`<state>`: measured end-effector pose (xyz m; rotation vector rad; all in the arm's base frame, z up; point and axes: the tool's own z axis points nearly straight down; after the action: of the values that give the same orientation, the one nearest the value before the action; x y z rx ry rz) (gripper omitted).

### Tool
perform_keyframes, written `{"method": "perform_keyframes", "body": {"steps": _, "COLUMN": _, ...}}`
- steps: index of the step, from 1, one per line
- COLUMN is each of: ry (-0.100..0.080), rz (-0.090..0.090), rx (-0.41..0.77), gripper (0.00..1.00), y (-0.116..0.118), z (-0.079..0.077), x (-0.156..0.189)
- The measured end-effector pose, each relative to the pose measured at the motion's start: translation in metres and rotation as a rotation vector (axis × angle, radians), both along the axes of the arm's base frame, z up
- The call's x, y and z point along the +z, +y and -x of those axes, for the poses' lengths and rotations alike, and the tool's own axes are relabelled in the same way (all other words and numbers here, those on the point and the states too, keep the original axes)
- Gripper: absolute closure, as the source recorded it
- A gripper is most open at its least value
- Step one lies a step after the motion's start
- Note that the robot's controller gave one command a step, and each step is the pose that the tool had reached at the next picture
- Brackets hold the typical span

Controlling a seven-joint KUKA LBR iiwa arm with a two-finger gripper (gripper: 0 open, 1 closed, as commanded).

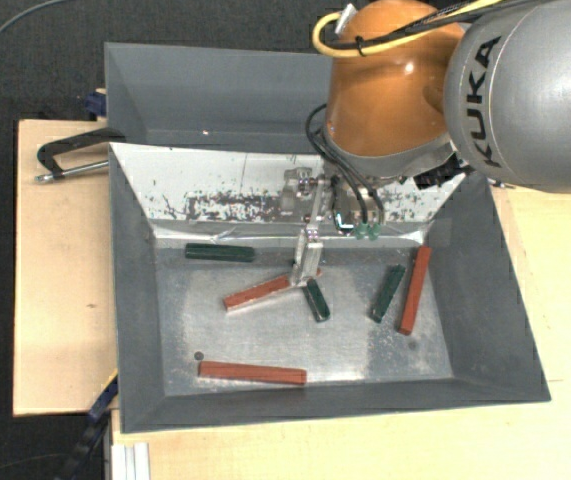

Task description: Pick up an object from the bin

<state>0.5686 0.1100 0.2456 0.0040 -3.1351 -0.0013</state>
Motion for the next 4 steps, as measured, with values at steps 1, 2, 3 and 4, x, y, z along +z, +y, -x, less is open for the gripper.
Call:
{"method": "perform_keyframes", "body": {"steps": 1, "ry": 0.001, "rz": 0.001, "rx": 0.133, "gripper": 0.00, "y": -0.033, "z": 0.020, "x": -0.180}}
{"method": "perform_keyframes", "body": {"steps": 2, "ry": -0.007, "rz": -0.001, "rx": 0.133, "gripper": 1.00, "y": -0.032, "z": 0.018, "x": -0.175}}
{"method": "perform_keyframes", "body": {"steps": 3, "ry": -0.012, "rz": -0.002, "rx": 0.310, "gripper": 1.00, "y": -0.021, "z": 0.039, "x": -0.072}}
{"method": "perform_keyframes", "body": {"steps": 4, "ry": -0.007, "rz": -0.003, "rx": 0.724, "gripper": 1.00, "y": -0.006, "z": 0.019, "x": -0.168}}
